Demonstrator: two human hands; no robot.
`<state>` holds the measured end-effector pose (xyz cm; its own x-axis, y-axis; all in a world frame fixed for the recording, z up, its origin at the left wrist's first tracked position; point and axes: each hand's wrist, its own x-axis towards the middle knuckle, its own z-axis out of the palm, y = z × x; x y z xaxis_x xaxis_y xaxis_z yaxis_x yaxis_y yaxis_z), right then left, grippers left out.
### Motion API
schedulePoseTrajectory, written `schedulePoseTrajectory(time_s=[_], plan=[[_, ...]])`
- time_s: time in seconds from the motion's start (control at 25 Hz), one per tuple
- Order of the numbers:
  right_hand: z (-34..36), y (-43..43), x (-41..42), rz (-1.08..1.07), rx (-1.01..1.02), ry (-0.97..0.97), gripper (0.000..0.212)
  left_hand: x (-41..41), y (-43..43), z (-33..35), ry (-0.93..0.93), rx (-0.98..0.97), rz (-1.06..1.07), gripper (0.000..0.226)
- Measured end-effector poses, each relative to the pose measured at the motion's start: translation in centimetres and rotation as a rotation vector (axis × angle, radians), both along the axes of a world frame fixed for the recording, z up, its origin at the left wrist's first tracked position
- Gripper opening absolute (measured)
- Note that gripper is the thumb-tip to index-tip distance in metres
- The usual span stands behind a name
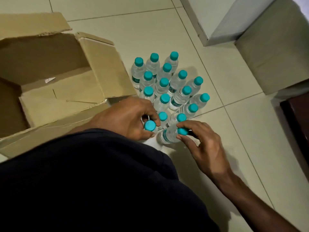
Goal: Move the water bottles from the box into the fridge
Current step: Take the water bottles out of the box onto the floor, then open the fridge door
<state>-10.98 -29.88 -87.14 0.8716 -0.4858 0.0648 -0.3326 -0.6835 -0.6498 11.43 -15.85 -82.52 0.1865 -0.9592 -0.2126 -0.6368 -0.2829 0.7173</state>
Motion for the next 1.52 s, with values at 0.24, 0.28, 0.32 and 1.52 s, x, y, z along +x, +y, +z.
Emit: schedulePoseTrajectory(time_s=[0.24,0.28,0.32,1.52], plan=[[-3.5,1.0,0.5,-0.006,0.000,0.054,0.025,0.2,-0.6,-3.1,-0.141,0.021,-0.069,0.029],[-3.6,1.1,0.6,-0.007,-0.013,0.055,0.025,0.1,-0.6,-3.6,-0.166,0.018,-0.099,0.028],[-3.7,1.3,0.7,-0.007,-0.026,0.054,0.026,0.0,-0.5,-4.0,-0.179,0.010,-0.117,0.027],[2.2,-8.9,4.5,-0.500,-0.304,0.309,0.072,1.2,-18.8,-1.1,-0.681,-0.164,-0.318,0.066]])
